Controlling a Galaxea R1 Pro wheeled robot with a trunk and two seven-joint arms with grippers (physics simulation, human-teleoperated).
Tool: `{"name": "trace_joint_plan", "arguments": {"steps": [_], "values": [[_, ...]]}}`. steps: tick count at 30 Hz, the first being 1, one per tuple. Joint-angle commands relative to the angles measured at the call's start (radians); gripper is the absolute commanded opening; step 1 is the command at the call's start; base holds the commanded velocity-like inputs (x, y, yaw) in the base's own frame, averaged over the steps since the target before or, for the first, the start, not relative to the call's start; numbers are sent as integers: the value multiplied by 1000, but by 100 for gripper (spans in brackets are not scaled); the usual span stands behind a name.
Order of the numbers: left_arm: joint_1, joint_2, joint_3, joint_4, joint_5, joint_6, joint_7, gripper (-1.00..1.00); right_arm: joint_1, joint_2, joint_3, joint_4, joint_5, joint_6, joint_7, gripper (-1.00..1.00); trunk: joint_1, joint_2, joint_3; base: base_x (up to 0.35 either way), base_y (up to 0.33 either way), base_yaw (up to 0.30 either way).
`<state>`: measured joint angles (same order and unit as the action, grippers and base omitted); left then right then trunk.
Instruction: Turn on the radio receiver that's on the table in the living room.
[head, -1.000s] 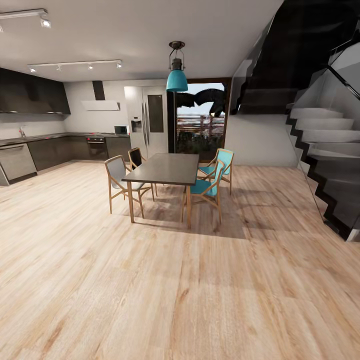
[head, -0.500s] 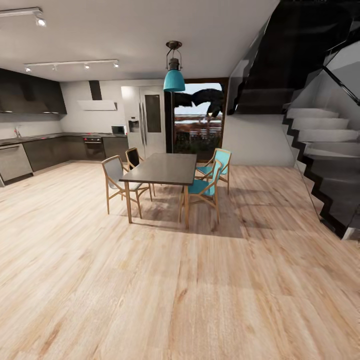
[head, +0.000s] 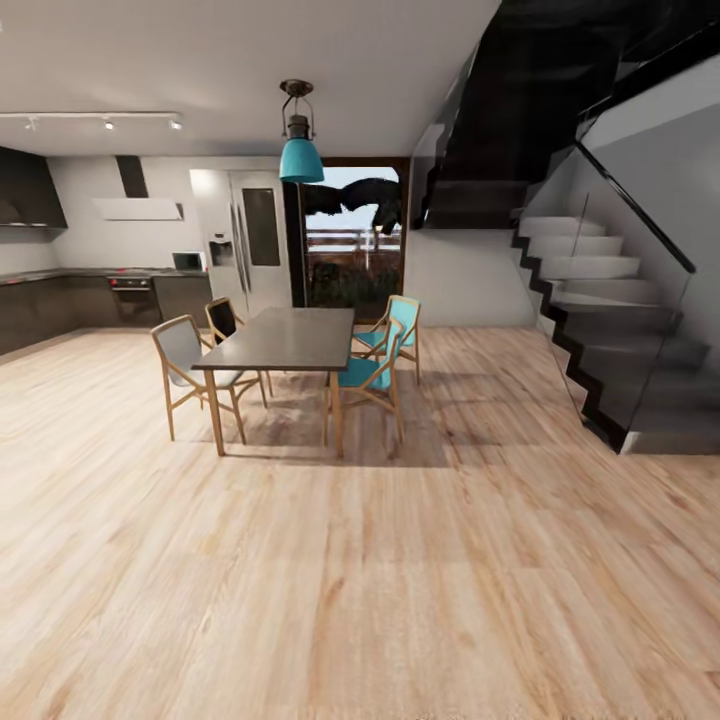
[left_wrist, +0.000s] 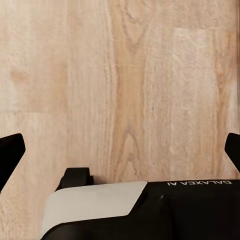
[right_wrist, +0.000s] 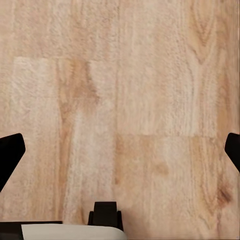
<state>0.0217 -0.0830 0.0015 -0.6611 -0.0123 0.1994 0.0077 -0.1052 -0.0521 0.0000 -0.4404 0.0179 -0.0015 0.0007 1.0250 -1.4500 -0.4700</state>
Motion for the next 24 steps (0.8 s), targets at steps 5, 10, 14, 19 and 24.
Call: {"name": "trace_joint_plan", "arguments": {"steps": [5, 10, 14, 19, 24], "values": [[0, 0, 1, 0, 0, 0, 0, 100, 0, 0, 1, 1, 0, 1, -1, 100, 0, 0, 0, 0, 0, -278], [0, 1, 2, 0, 0, 1, 0, 100, 0, 0, 1, 2, 0, 0, -2, 100, 0, 0, 0, 0, 0, -278], [0, 1, 2, 0, 0, 3, 0, 100, 1, 0, 1, 2, 0, -2, -2, 100, 0, 0, 0, 0, 0, -278], [0, 1, 2, 0, 0, 3, 0, 100, 0, 0, 1, 3, 0, -3, -2, 100, 0, 0, 0, 0, 0, -278], [0, 2, 2, 0, 0, 1, 0, 100, 0, 0, 0, 3, -1, -3, -2, 100, 0, 0, 0, 0, 0, -278]]}}
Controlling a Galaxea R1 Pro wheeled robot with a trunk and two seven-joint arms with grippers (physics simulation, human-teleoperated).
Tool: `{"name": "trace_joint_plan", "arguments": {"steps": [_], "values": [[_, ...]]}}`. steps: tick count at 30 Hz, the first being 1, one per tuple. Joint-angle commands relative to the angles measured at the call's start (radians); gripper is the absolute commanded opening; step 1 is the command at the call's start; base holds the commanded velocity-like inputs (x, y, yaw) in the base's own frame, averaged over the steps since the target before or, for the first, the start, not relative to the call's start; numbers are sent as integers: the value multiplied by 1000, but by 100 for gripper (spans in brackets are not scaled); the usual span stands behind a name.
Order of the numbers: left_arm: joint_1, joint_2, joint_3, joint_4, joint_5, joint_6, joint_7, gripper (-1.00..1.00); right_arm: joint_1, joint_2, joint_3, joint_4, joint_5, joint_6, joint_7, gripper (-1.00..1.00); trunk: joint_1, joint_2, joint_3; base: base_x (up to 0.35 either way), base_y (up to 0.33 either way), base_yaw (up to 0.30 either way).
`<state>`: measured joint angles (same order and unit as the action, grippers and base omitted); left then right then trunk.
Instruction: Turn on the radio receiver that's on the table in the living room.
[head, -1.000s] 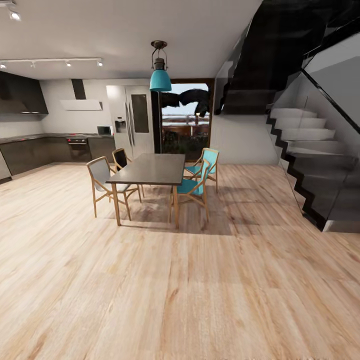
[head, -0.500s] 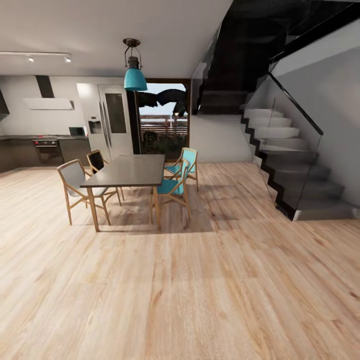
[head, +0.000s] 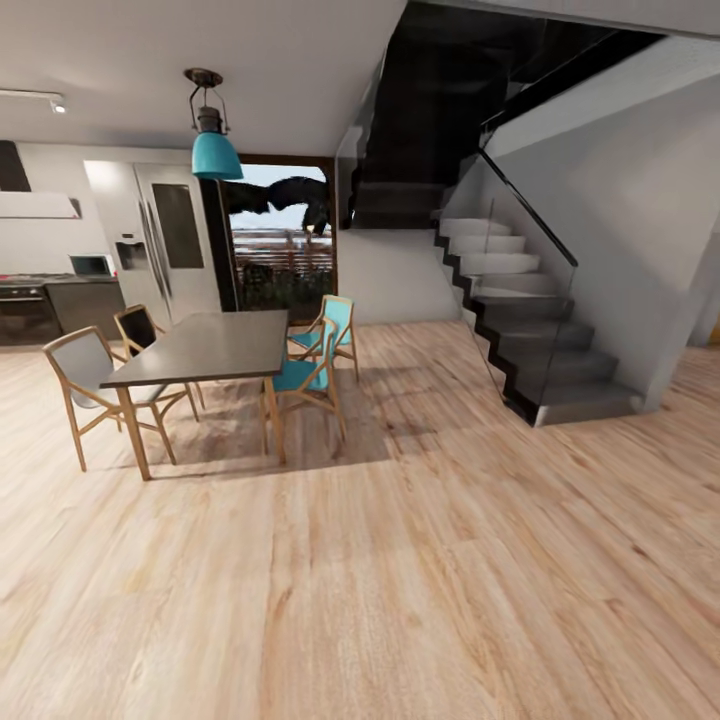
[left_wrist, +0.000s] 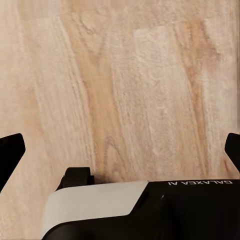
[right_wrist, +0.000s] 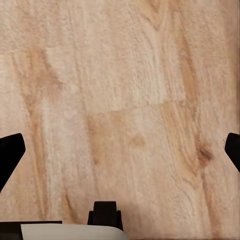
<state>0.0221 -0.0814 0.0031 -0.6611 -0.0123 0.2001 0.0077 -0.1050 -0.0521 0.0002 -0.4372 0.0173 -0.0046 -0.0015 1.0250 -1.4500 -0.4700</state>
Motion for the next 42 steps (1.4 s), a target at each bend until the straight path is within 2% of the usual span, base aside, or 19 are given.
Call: {"name": "trace_joint_plan", "arguments": {"steps": [1, 42], "values": [[0, 0, 0, 0, 0, 0, 0, 100, 0, 0, 0, 0, 0, 0, 0, 100, 0, 0, 0, 0, 0, -278], [0, 0, 2, 8, -2, -2, 0, 100, 0, 0, 0, 0, 1, 0, 0, 100, 0, 0, 0, 0, 0, -278]]}}
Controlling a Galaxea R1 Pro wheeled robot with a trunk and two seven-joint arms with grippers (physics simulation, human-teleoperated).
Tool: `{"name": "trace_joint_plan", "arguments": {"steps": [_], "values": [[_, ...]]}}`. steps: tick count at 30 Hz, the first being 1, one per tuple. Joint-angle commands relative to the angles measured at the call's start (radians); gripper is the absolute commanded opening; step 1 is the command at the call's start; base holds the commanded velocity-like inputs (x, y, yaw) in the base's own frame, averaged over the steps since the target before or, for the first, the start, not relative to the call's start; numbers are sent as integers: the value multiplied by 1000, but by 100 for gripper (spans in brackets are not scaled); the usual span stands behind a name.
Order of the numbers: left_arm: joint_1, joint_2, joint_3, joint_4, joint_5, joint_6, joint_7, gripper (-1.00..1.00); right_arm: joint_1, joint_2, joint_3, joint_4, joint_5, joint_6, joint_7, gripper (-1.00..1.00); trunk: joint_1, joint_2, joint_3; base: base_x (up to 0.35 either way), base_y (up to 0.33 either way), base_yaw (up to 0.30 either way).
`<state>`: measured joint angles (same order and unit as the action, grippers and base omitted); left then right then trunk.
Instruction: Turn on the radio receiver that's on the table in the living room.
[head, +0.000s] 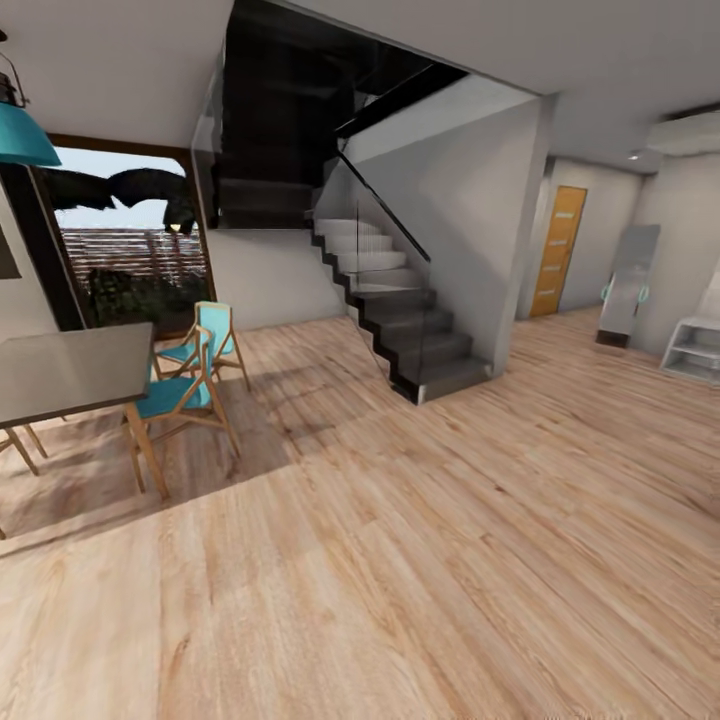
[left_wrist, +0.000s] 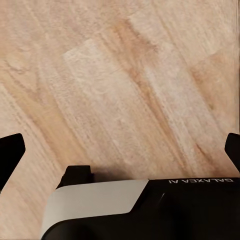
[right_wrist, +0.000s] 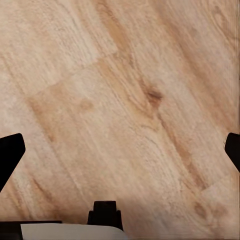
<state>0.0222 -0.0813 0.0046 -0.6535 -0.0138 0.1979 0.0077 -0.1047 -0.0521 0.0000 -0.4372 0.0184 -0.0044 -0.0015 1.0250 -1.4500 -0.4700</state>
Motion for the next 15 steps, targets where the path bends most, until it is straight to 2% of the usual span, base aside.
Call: {"name": "trace_joint_plan", "arguments": {"steps": [1, 15], "values": [[0, 0, 0, 0, 0, 0, 0, 100, 0, 0, 0, 0, 0, 0, 0, 100, 0, 0, 0, 0, 0, -278], [-1, -1, 0, 0, 0, 0, 0, 100, 0, 0, 0, 0, 0, 1, 0, 100, 0, 0, 0, 0, 0, -278]]}}
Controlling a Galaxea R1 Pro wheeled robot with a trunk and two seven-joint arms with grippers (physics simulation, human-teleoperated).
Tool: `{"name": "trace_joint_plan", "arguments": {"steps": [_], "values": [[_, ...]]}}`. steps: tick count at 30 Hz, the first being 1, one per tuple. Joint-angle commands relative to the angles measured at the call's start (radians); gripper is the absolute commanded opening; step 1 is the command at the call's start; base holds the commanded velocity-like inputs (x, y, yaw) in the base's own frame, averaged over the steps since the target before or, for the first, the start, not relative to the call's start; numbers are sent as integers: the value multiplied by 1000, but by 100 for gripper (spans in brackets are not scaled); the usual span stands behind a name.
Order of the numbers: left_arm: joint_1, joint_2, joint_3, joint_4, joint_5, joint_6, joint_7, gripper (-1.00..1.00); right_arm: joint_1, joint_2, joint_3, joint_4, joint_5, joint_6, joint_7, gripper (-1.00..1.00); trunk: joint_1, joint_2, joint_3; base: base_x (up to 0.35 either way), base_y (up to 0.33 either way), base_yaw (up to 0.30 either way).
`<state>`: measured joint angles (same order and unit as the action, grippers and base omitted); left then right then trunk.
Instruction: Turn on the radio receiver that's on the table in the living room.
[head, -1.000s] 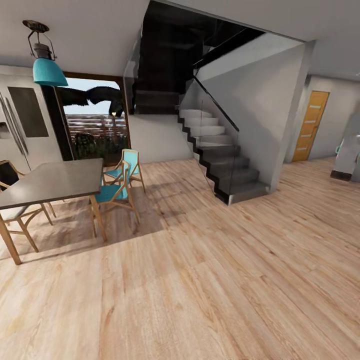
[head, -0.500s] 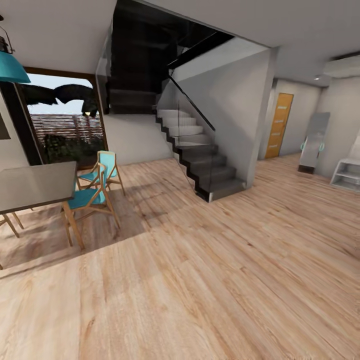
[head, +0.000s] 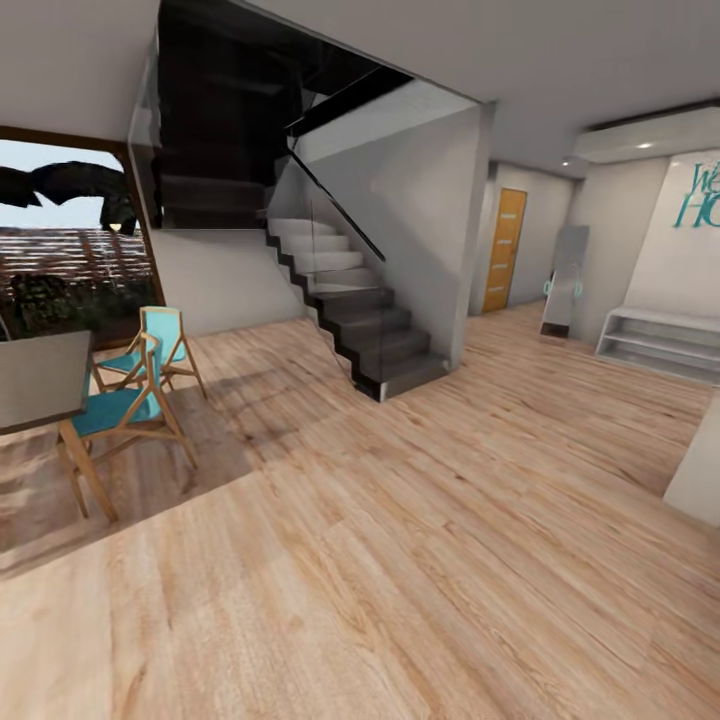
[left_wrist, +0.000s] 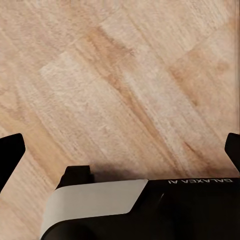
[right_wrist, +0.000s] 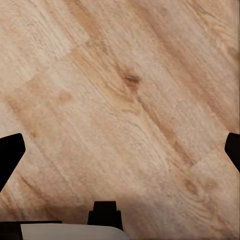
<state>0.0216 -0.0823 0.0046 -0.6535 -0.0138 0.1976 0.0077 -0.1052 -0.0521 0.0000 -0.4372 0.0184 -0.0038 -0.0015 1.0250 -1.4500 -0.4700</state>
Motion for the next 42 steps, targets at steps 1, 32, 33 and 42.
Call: {"name": "trace_joint_plan", "arguments": {"steps": [1, 32, 33, 42], "values": [[0, 0, 0, 0, 0, 0, 0, 100, 0, 0, 0, 0, 0, 0, 0, 100, 0, 0, 0, 0, 0, -278], [0, -1, -2, 0, 0, -1, 0, 100, 0, 0, 0, 0, 0, 1, 0, 100, 0, 0, 0, 0, 0, -278], [0, -1, -2, 0, 0, -1, 0, 100, 0, 0, 0, 0, 0, 1, 0, 100, 0, 0, 0, 0, 0, -278], [0, -1, -2, 0, 0, -1, 0, 100, 0, 0, 0, 0, -1, 1, 0, 100, 0, 0, 0, 0, 0, -278]]}}
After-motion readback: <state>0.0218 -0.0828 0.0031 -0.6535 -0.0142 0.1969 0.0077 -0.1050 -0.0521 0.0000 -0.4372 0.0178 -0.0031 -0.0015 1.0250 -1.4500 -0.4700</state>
